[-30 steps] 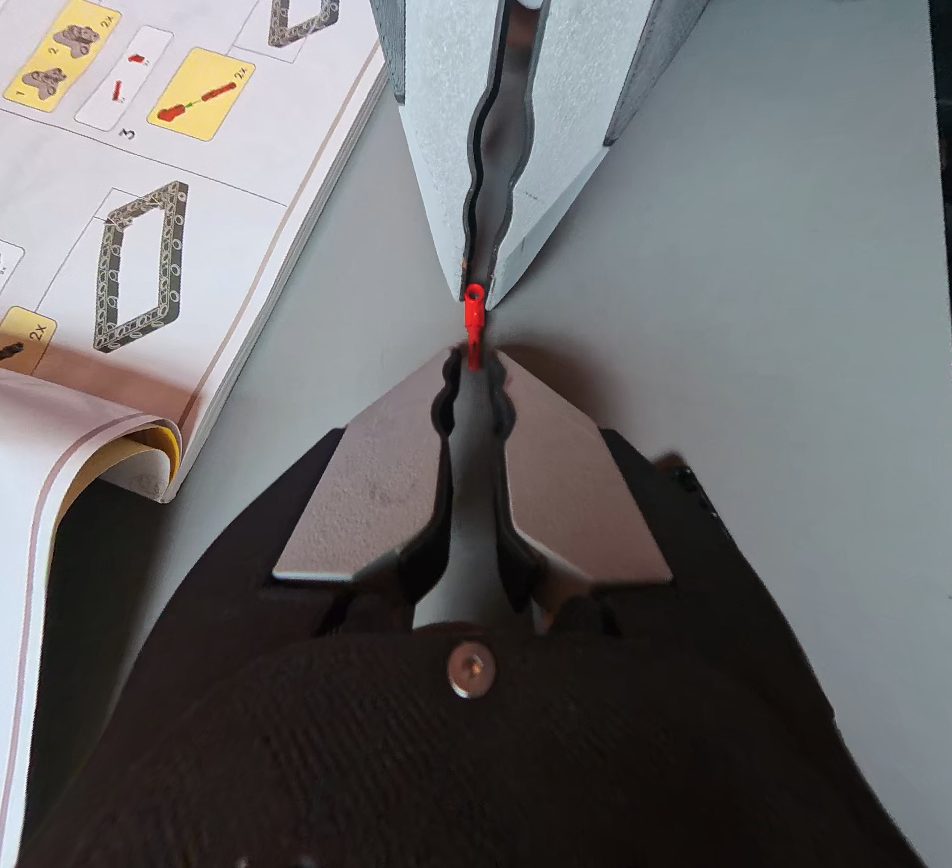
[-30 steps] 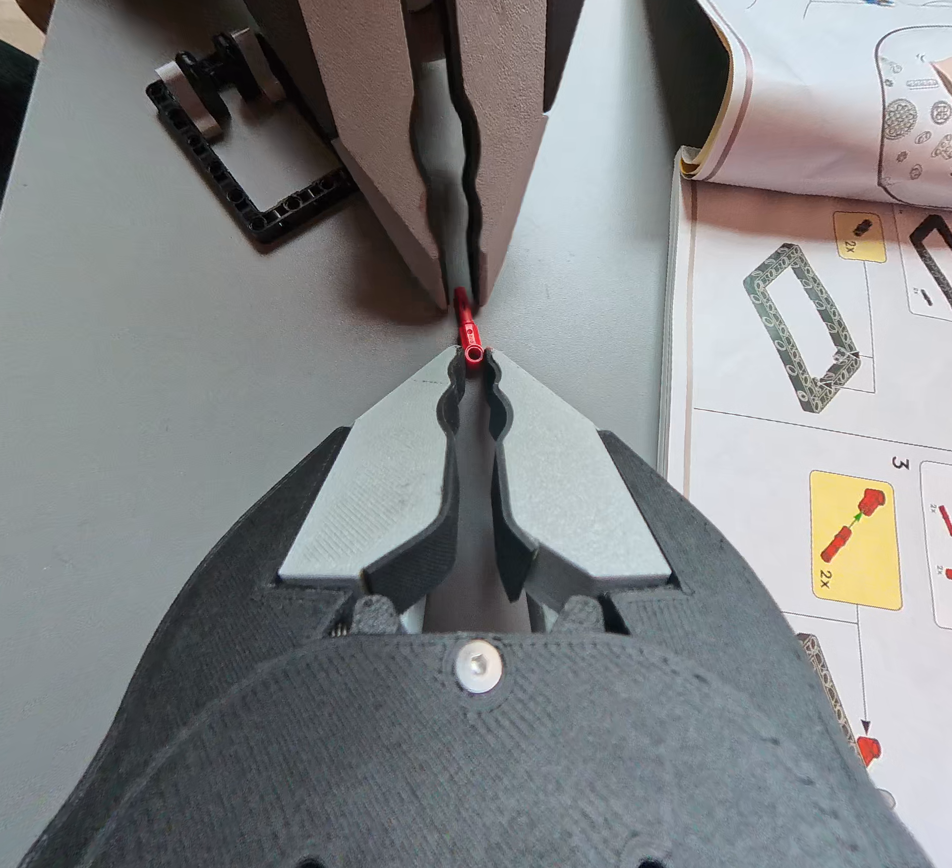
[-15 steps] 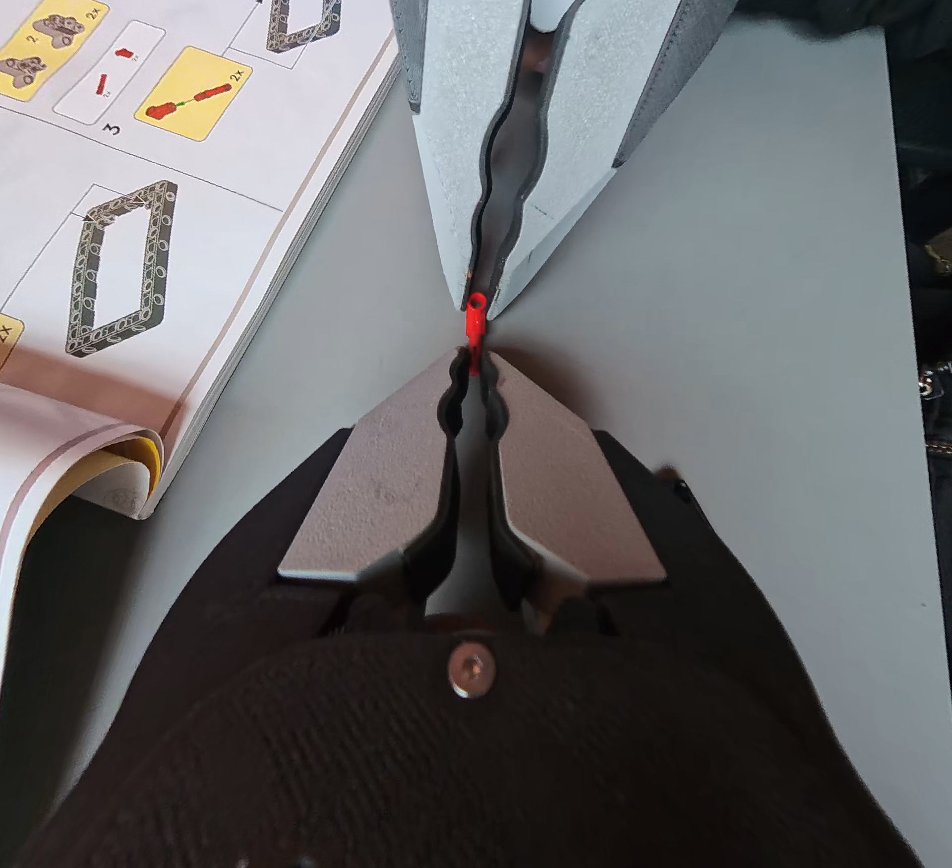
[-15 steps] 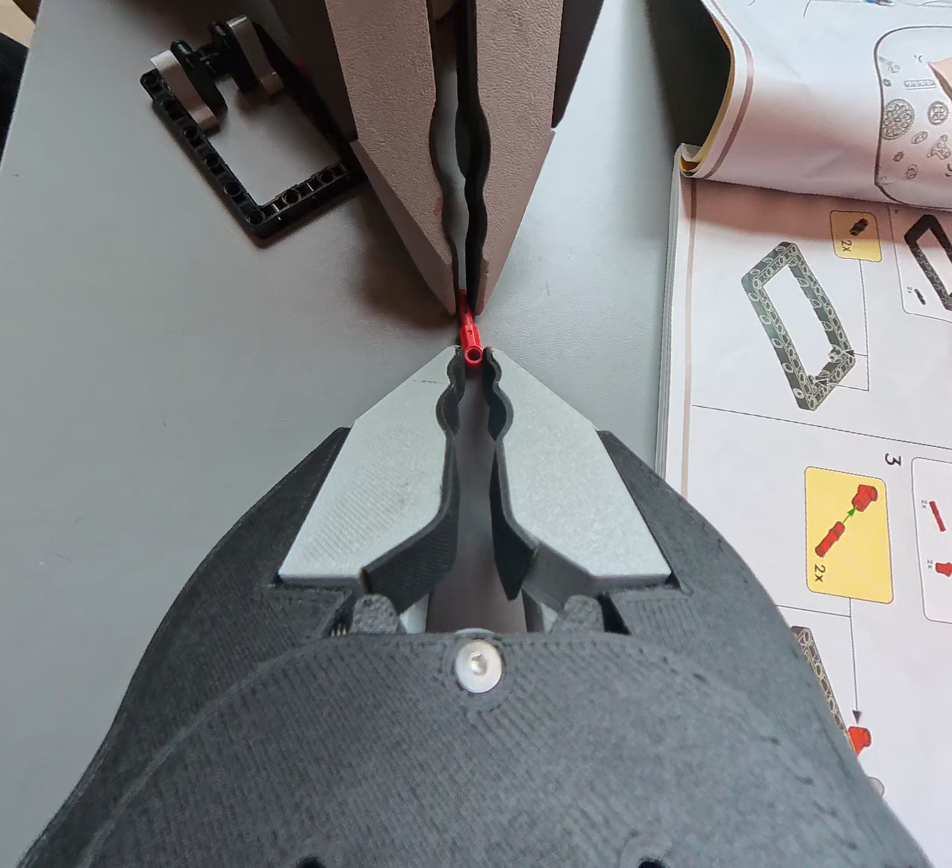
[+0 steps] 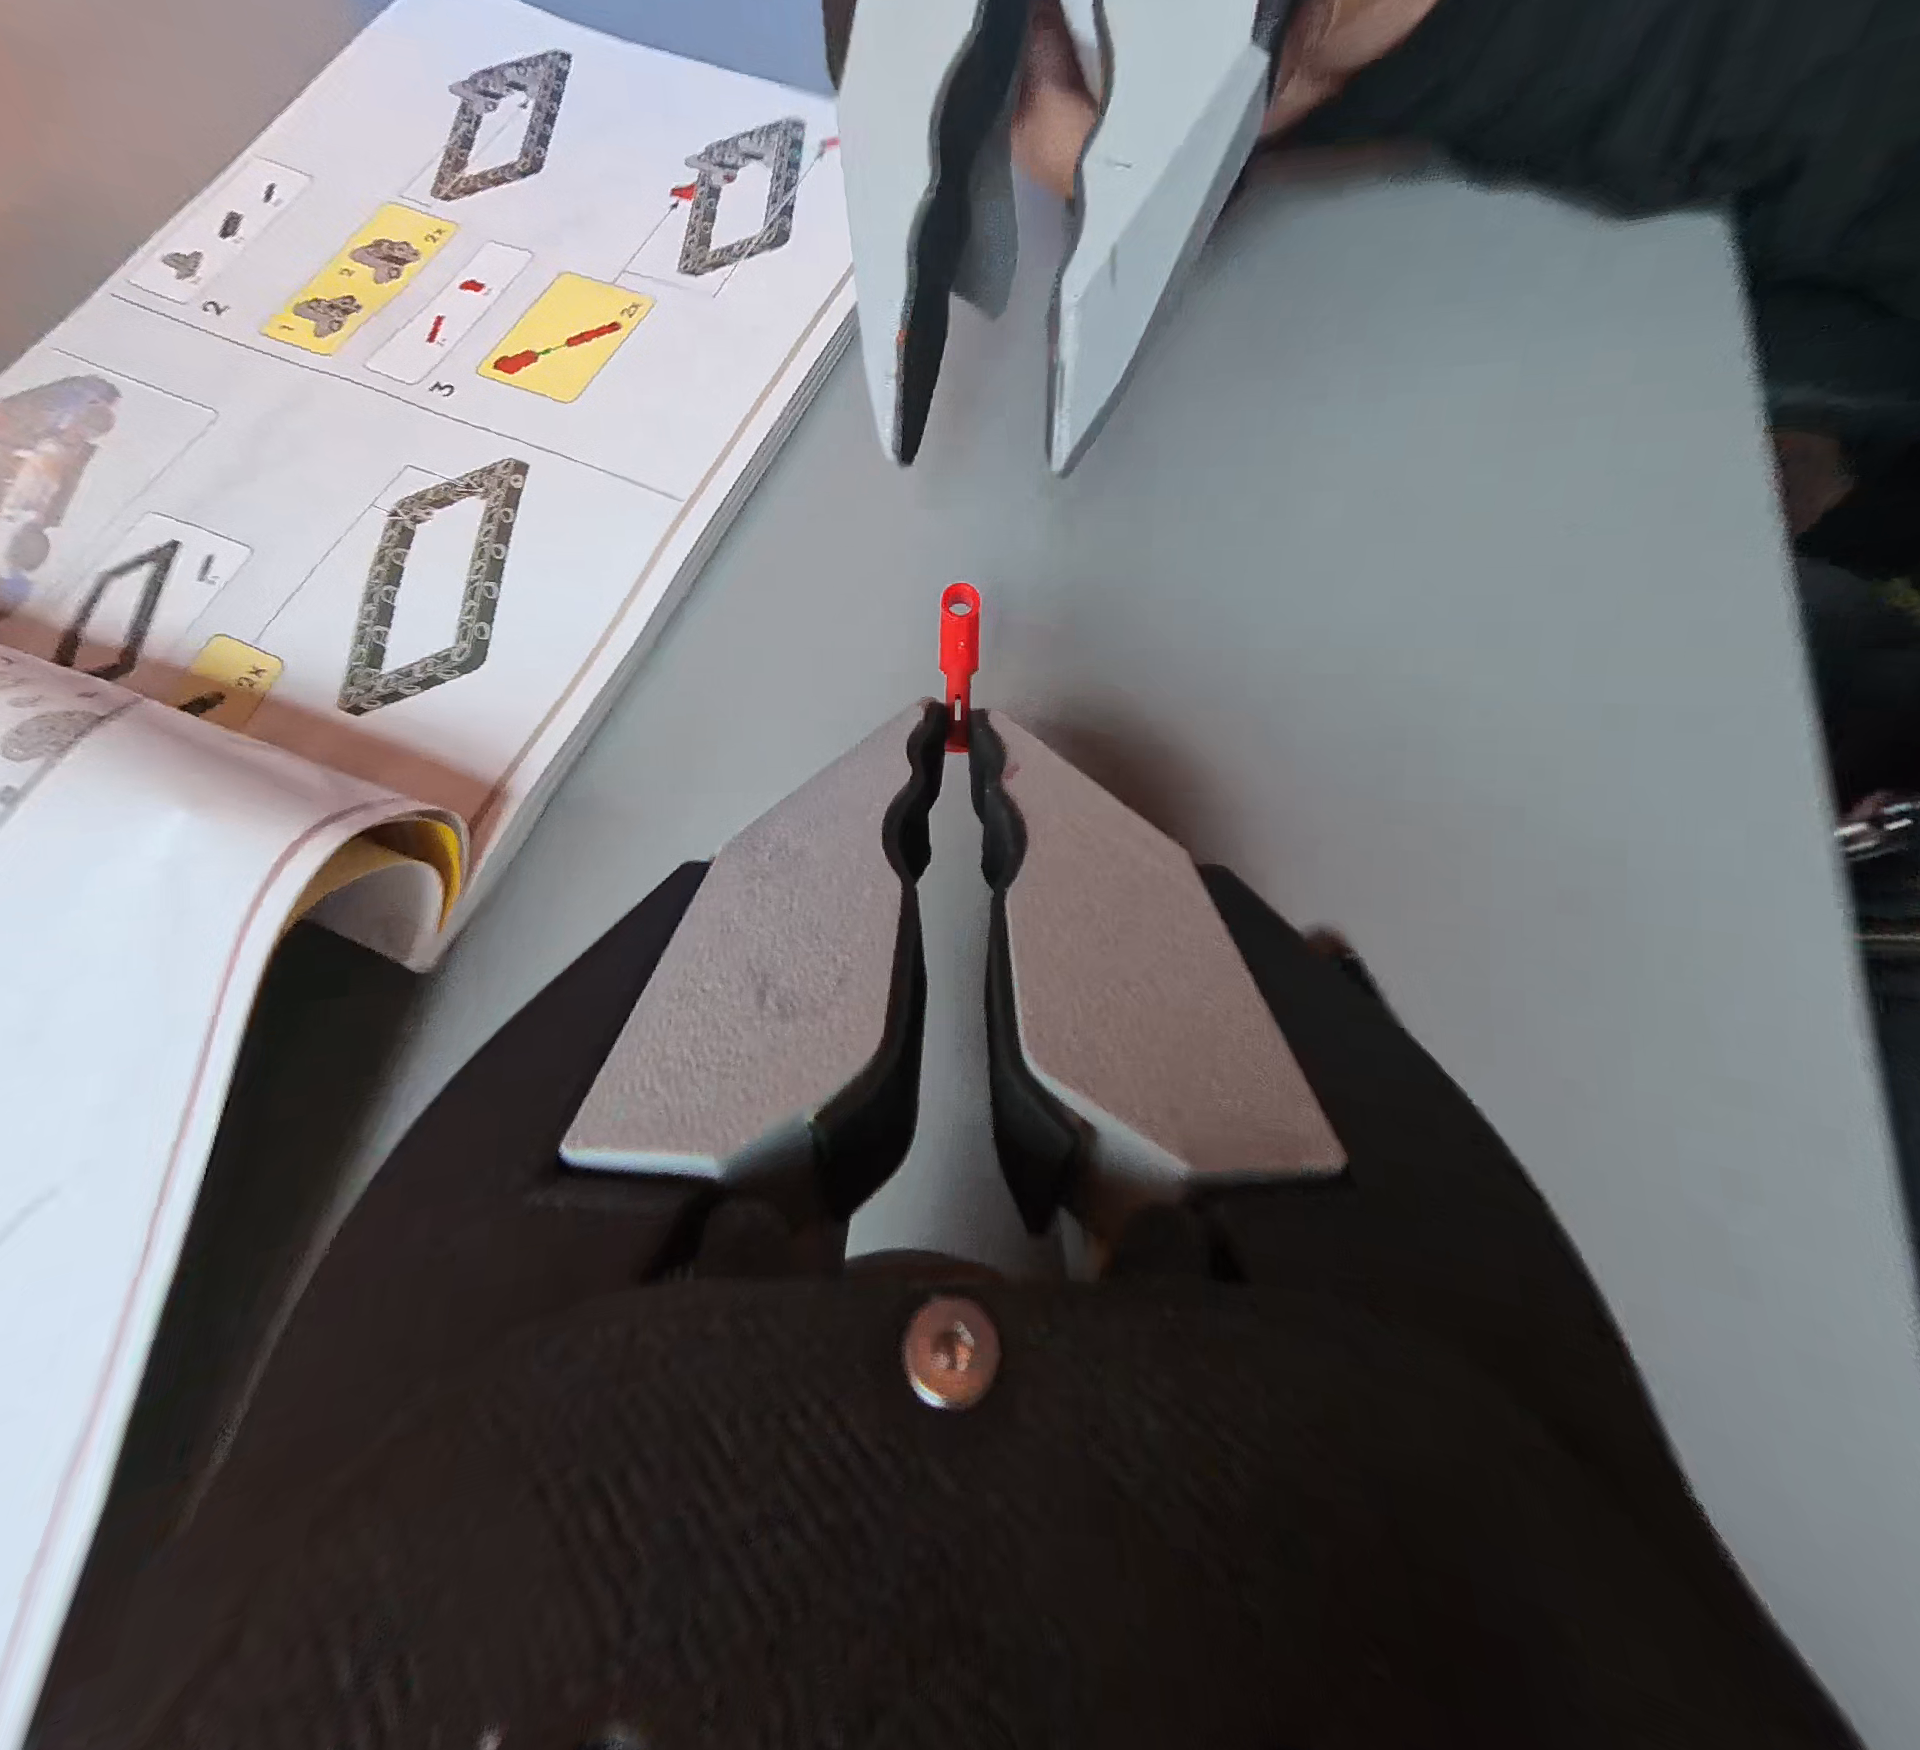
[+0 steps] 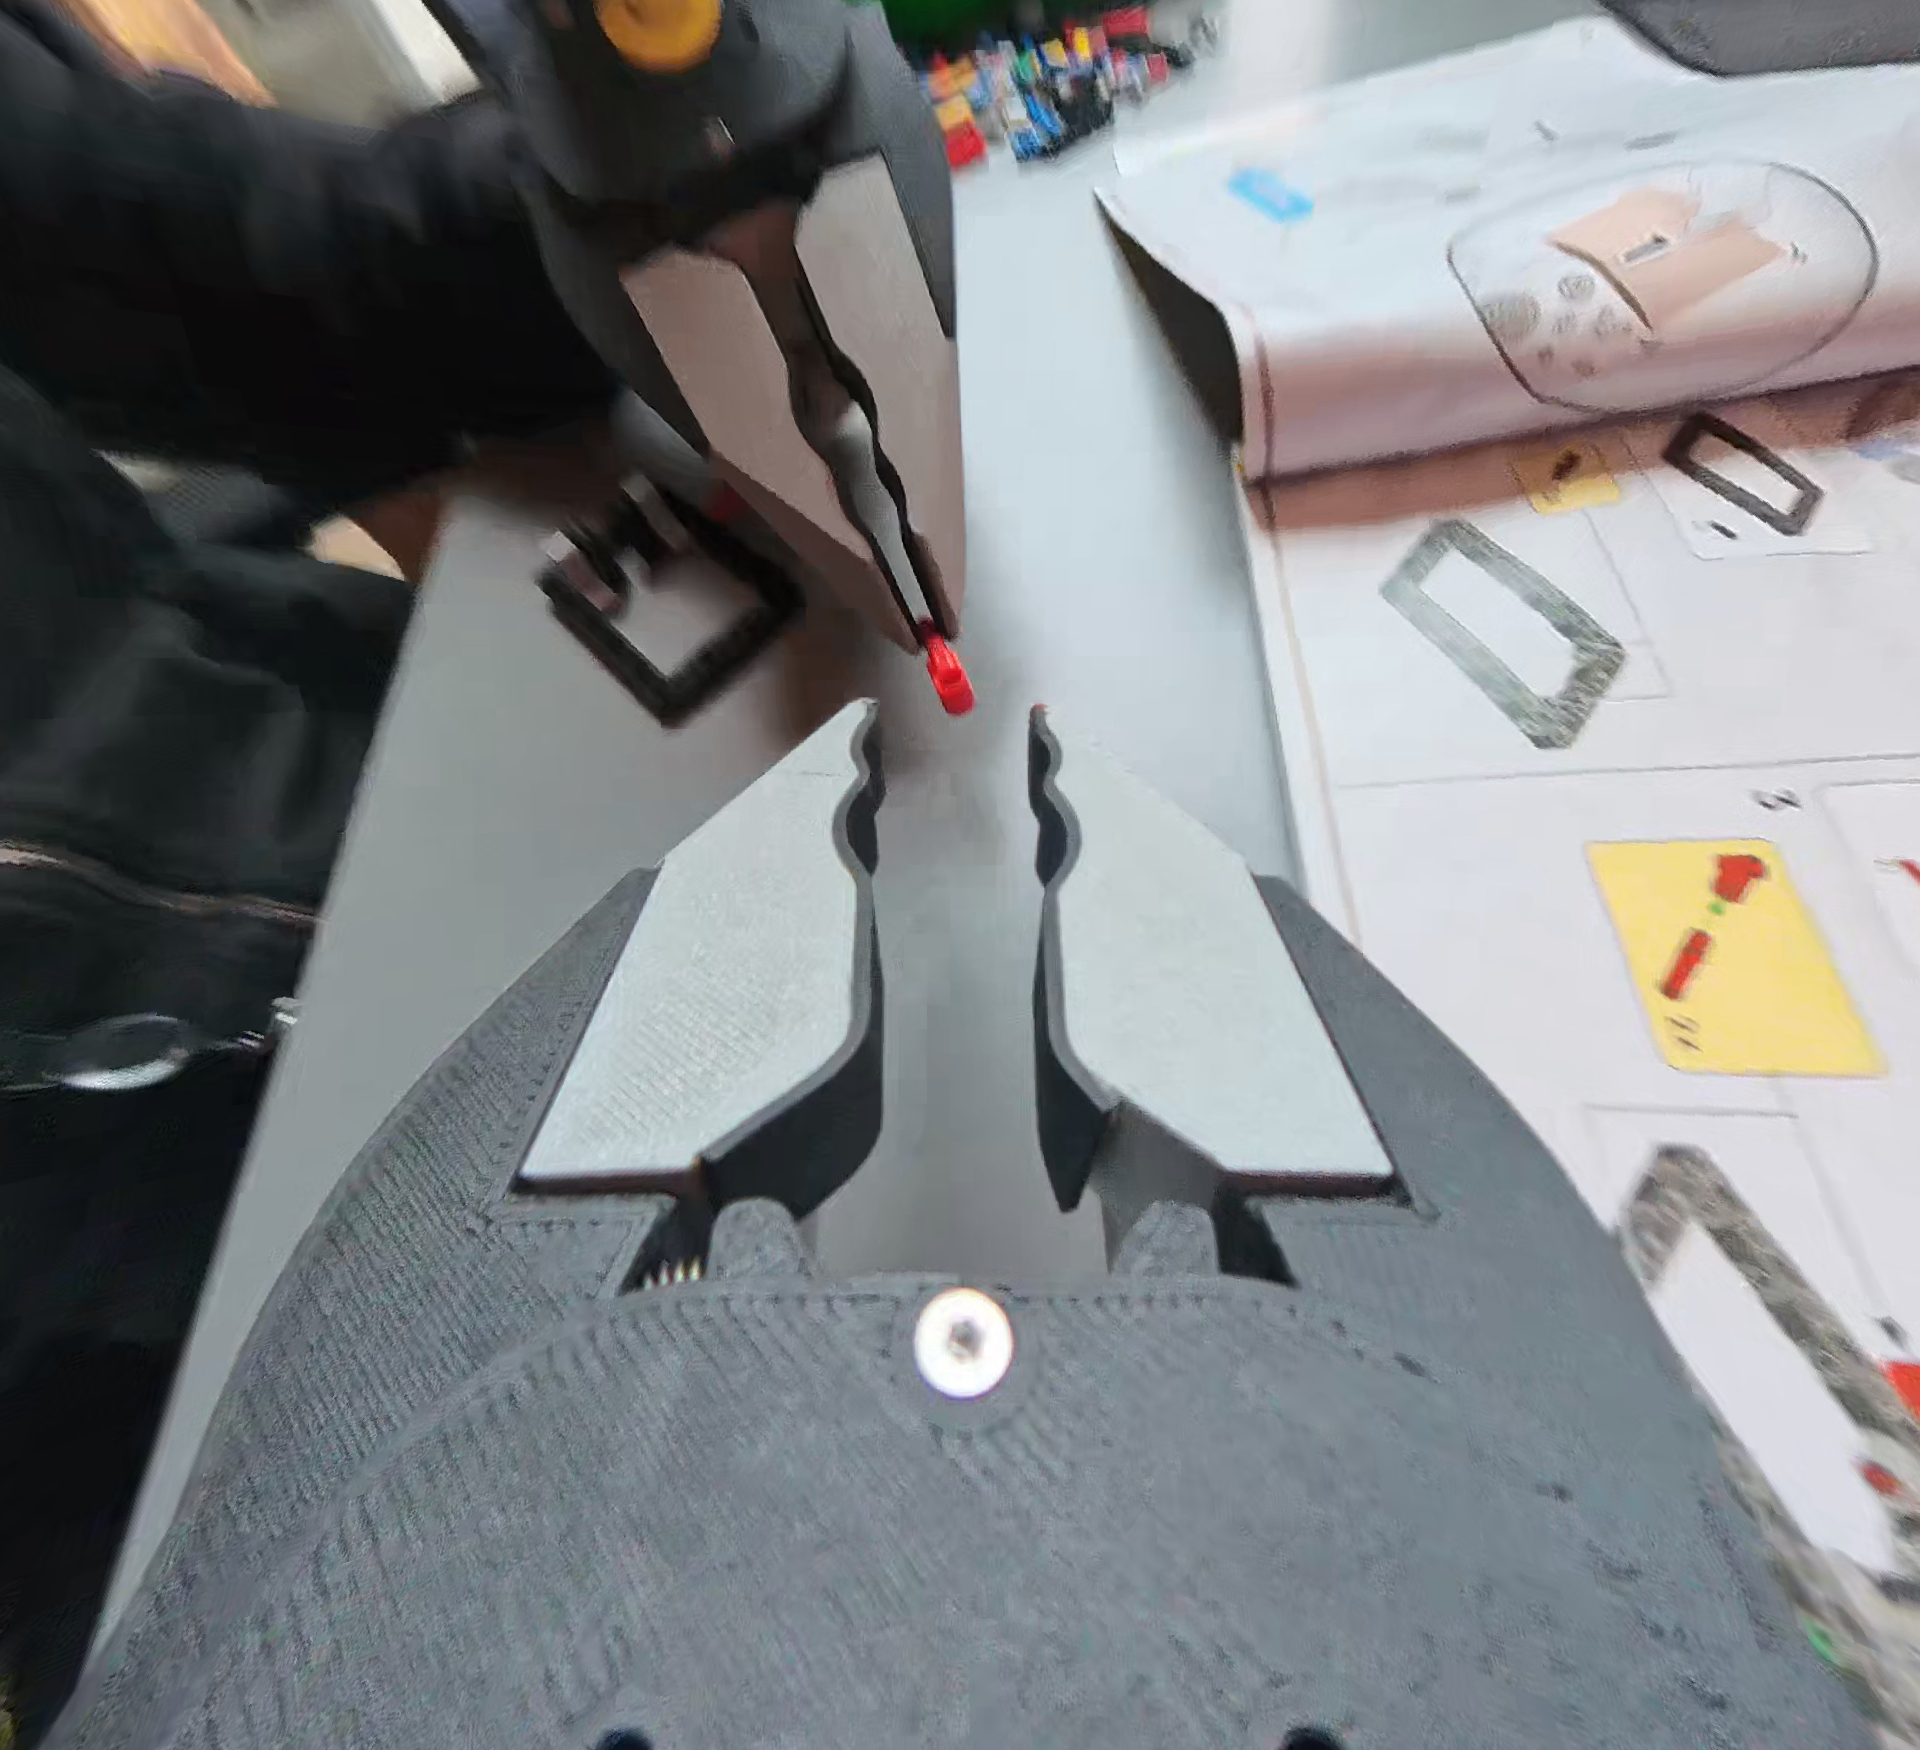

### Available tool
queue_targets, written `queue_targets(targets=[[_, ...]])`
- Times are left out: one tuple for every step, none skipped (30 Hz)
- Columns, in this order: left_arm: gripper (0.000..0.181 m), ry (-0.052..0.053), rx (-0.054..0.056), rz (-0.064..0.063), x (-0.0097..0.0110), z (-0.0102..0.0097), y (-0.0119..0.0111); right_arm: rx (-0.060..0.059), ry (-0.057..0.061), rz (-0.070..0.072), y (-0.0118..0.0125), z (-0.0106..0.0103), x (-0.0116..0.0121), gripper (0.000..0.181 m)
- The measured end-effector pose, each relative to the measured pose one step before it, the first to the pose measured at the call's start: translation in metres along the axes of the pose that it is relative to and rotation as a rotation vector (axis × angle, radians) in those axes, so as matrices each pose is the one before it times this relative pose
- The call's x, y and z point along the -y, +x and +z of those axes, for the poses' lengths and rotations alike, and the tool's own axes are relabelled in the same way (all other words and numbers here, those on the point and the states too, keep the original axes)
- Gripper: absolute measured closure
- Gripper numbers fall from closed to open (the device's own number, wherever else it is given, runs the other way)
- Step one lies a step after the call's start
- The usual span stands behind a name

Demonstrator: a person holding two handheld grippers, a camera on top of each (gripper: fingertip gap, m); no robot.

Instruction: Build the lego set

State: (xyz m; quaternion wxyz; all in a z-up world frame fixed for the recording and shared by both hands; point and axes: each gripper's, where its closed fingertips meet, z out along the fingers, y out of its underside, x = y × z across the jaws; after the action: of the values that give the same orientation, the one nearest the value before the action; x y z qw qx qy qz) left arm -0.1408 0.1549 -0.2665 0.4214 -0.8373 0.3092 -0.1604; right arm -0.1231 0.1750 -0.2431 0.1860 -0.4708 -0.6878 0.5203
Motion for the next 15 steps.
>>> queue_targets(targets=[[0.179,0.0275,-0.0247,-0.0349,0.00301,-0.00357,0.00388,0.0197,0.0341,0.0067,-0.00407,0.00021,0.00538,0.158],[0.179,0.0275,-0.0169,-0.0233,0.00335,-0.00375,0.00346,-0.0006,0.0137,-0.0149,-0.00249,0.00187,0.00263,0.158],[0.179,0.0196,-0.0097,-0.0170,0.00272,-0.00382,0.00294,-0.0010,-0.0044,-0.0273,-0.00355,0.00317,0.00038,0.156],[0.179,0.0094,-0.0114,-0.0088,0.00171,-0.00362,0.00342,0.0020,-0.0109,-0.0289,-0.00472,0.00386,-0.00012,0.154],[0.179,0.0061,-0.0149,0.0011,0.00135,-0.00341,0.00464,-0.0006,-0.0103,-0.0260,-0.00468,0.00424,-0.00026,0.154],[0.179,-0.0027,-0.0263,0.0046,0.00012,-0.00273,0.00660,0.0031,-0.0102,-0.0232,-0.00535,0.00430,-0.00044,0.154],[0.179,-0.0161,-0.0294,0.0039,-0.00172,-0.00164,0.00719,0.0085,-0.0118,-0.0218,-0.00627,0.00405,-0.00053,0.159],[0.179,-0.0244,-0.0080,0.0077,-0.00286,-0.00093,0.00399,0.0159,-0.0096,-0.0231,-0.00758,0.00374,-0.00053,0.168],[0.179,-0.0253,0.0007,0.0157,-0.00316,-0.00050,0.00257,0.0140,-0.0089,-0.0212,-0.00716,0.00334,-0.00110,0.177],[0.179,-0.0262,-0.0044,0.0100,-0.00325,-0.00019,0.00334,-0.0056,-0.0175,-0.0177,-0.00374,0.00276,-0.00258,0.177],[0.179,-0.0179,-0.0076,0.0005,-0.00201,-0.00016,0.00324,-0.0046,-0.0200,-0.0188,-0.00350,0.00164,-0.00236,0.177],[0.179,-0.0163,-0.0102,-0.0053,-0.00157,-0.00012,0.00325,-0.0044,-0.0043,-0.0133,-0.00311,0.00095,-0.00017,0.177],[0.179,-0.0114,-0.0081,-0.0068,-0.00124,-0.00049,0.00260,-0.0041,0.0052,-0.0049,-0.00291,0.00057,0.00099,0.177],[0.179,-0.0093,-0.0145,-0.0117,-0.00072,-0.00084,0.00328,-0.0001,0.0063,0.0025,-0.00331,0.00046,0.00089,0.177],[0.179,-0.0055,-0.0177,-0.0100,-0.00029,-0.00095,0.00386,0.0013,0.0070,0.0043,-0.00386,0.00018,0.00092,0.177]])
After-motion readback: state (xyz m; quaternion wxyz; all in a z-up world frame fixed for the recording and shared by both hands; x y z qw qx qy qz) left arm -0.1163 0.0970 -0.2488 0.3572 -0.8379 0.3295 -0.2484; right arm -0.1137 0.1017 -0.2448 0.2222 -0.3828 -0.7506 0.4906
